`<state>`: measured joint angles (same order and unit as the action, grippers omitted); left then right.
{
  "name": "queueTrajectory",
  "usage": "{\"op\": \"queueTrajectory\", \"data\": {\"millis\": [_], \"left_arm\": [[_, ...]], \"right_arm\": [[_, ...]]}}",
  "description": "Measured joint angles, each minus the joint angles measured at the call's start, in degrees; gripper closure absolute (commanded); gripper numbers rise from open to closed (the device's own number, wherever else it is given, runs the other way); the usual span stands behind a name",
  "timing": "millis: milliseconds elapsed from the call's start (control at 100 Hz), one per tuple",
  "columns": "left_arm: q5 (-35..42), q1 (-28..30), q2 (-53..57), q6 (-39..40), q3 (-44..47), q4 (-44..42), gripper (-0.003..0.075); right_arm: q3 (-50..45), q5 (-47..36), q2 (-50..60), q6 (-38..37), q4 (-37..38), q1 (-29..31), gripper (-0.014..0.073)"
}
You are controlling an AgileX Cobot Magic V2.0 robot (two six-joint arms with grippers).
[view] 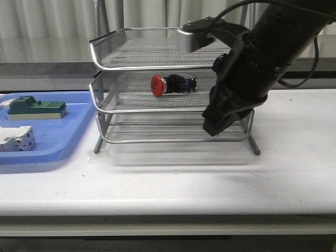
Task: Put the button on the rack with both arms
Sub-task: 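Withdraw the right gripper away from the rack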
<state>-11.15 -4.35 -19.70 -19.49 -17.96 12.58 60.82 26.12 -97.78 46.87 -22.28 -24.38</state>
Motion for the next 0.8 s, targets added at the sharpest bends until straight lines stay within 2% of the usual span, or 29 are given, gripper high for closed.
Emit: {"op": "queueTrajectory", "data": {"millis": [360, 800], "left_arm": [[0.0, 0.0, 0.0, 0.0, 0.0, 0.0, 0.074], [0.0, 0.0, 0.0, 0.0, 0.0, 0.0, 0.074]], "right_arm": [[0.0, 7.5, 4.6, -11.7, 2.6, 0.2, 0.0654], [-1.2, 16.6, 18.4, -41.3, 25.1, 8.4, 0.0654]]}}
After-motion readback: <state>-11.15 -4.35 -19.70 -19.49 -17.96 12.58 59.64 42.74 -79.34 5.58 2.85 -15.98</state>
